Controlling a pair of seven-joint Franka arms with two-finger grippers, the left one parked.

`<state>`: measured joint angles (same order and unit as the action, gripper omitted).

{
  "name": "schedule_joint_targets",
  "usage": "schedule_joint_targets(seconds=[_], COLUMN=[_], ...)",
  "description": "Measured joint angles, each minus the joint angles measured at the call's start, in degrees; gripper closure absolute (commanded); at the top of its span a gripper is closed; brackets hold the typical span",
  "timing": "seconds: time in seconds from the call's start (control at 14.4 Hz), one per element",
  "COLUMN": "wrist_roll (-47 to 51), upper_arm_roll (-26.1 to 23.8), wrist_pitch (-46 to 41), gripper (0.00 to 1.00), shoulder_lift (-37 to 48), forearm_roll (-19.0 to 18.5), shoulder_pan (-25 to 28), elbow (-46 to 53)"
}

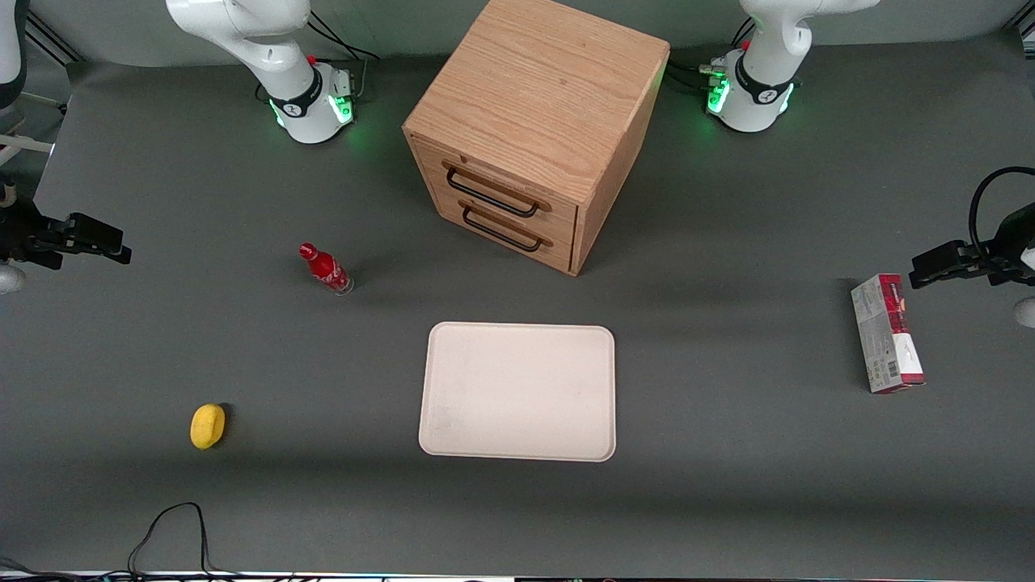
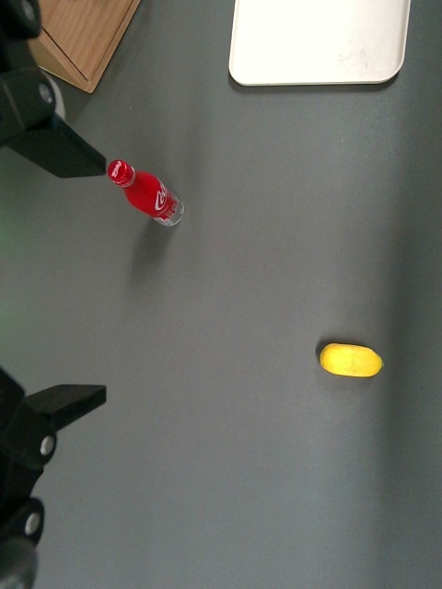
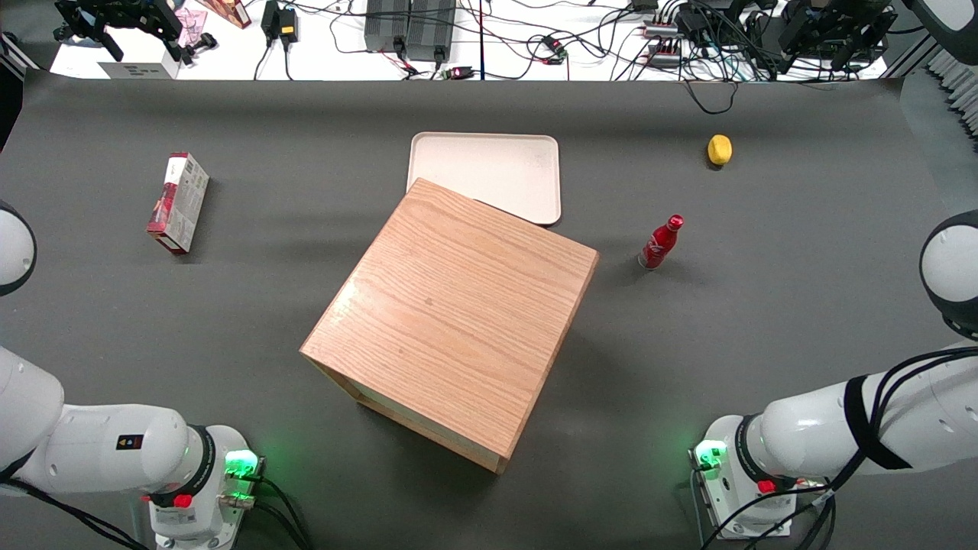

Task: Open upper drawer

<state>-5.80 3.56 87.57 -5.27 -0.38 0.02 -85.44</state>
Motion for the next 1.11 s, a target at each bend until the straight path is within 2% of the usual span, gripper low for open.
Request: schedule_joint_targets(seconds=[0.7,1.11], wrist_roll=[0.0,0.1], upper_arm_roll=[-0.9,-1.7], wrist_pitch=[0.0,0.2], gripper=[0.00,0.00], shoulder_lift=[-0.9,-5.3], forearm_roll=[0.0,0.0], shoulder_pan=[0.9,13.8], elbow=[0.0,3.2])
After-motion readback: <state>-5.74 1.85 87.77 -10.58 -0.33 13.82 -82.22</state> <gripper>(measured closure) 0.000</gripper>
